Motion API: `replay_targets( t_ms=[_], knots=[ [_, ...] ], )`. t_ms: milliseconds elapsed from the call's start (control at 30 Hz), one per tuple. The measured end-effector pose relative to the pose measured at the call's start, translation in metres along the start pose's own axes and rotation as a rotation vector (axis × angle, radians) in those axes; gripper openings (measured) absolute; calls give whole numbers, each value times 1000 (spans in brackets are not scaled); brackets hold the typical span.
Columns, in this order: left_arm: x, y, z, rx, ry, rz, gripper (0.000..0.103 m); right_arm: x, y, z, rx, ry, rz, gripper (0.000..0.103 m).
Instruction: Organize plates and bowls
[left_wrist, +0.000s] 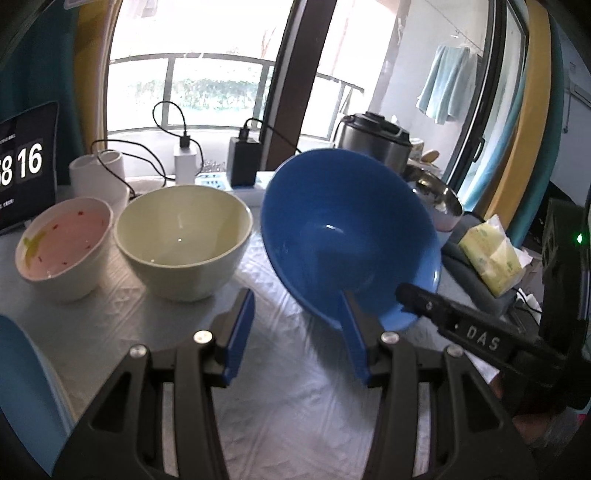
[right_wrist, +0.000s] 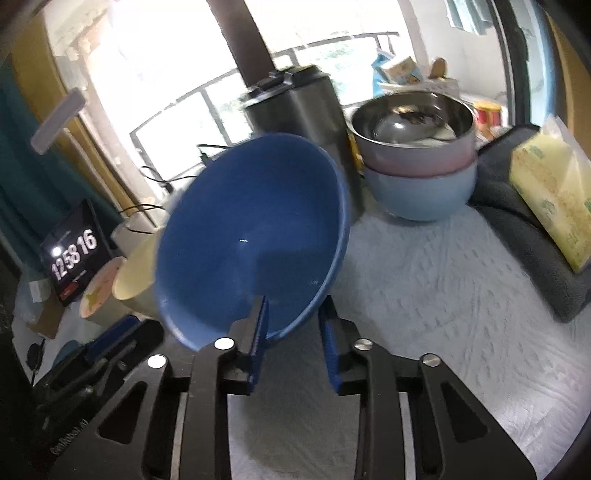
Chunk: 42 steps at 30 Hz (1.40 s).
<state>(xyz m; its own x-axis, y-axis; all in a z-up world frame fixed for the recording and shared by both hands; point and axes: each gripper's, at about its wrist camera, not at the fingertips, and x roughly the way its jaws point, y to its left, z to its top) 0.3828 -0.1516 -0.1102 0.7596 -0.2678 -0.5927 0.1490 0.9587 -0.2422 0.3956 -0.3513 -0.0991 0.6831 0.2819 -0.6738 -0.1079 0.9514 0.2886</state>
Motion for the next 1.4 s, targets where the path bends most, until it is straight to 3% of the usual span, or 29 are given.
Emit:
replay_targets(
  t_ms=[233,600,1400],
  knots=[
    [15,-8,-1,12,1,4,47,8,-18,-5,38,42,-20,14],
    [9,-5,1,-7,-3,23,42,-5,-7,-8,-2,11,0,14],
    [-76,-5,-22,15,-53,-4,42,-68,17,-35,-14,-34,32,14]
  ],
)
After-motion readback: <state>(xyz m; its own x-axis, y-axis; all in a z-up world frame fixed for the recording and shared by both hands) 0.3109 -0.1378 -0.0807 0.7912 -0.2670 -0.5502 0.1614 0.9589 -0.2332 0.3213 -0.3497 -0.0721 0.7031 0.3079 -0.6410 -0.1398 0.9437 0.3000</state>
